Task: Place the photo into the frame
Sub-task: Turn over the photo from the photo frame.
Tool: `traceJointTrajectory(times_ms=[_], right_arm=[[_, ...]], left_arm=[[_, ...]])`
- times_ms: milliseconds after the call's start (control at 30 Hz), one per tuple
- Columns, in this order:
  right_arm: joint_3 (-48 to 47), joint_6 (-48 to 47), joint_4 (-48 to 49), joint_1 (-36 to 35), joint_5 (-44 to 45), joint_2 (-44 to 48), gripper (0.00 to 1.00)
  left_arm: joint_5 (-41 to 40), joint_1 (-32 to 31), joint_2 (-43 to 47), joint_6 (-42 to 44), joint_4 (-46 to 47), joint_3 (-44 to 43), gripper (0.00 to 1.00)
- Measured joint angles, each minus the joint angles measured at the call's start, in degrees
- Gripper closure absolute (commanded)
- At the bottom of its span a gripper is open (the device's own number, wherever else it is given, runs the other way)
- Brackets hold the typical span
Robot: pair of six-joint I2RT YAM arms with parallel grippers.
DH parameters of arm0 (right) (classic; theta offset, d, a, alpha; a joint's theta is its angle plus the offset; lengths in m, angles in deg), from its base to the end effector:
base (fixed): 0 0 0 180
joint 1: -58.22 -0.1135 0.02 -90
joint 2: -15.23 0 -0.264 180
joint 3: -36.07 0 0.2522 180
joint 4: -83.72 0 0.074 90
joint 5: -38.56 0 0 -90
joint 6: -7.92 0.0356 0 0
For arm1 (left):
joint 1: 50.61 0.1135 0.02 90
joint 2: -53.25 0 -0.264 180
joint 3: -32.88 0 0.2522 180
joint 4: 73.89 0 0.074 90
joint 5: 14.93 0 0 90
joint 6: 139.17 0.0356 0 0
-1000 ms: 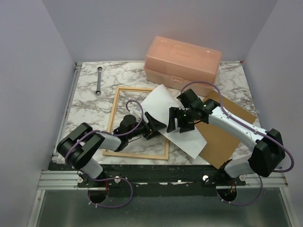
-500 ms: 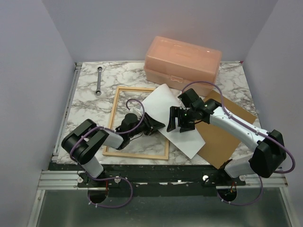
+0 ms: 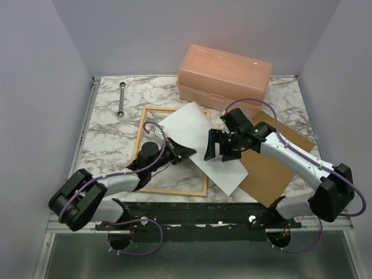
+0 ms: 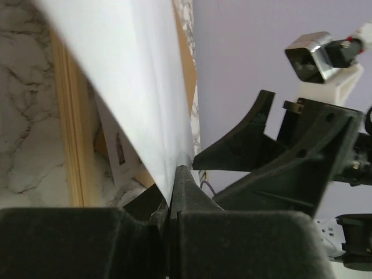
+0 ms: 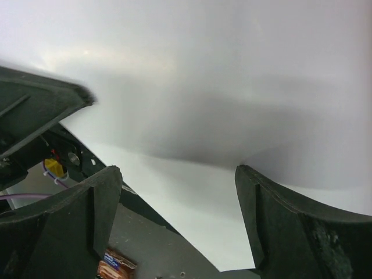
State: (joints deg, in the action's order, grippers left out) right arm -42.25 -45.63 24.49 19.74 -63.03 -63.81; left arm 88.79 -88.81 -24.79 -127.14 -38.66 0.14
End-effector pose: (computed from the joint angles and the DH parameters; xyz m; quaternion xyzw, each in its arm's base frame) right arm 0.2120 0.1777 0.2753 -0.0432 0.9603 0.2343 0.1454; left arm 0.1909 -0.1610 0.1735 -0.1867 0.7417 -0.5897 0.2594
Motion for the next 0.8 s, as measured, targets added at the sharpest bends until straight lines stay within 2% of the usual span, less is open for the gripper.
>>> traceJointTrajectory(times_ms=[100,200,467,667,800], right_arm=[[-0.11,0.09,0.00,0.00,0.50,1.07,0.07],[-0.44,0.26,-0.02,0.00,1.25,1.88,0.02],[-0.92,0.63,0.02,0.00,2.91,1.90,0.01],[-0.94,0.52,0.57,0.00,3.72,-1.40,0.05],[-0.94,0.26,1.49,0.00,3.82,-5.42,0.16]], left_arm=[[-1.44,0.22,8.98,2.89,-8.52,-1.11,1.00],[-4.87,0.50,18.88,6.82,-21.59,-5.03,1.00],[-16.70,2.23,41.68,17.88,-51.28,-19.61,1.00],[-24.22,2.51,50.80,24.57,-66.60,-31.36,1.00],[-27.58,2.51,52.78,28.15,-73.35,-38.42,1.00]])
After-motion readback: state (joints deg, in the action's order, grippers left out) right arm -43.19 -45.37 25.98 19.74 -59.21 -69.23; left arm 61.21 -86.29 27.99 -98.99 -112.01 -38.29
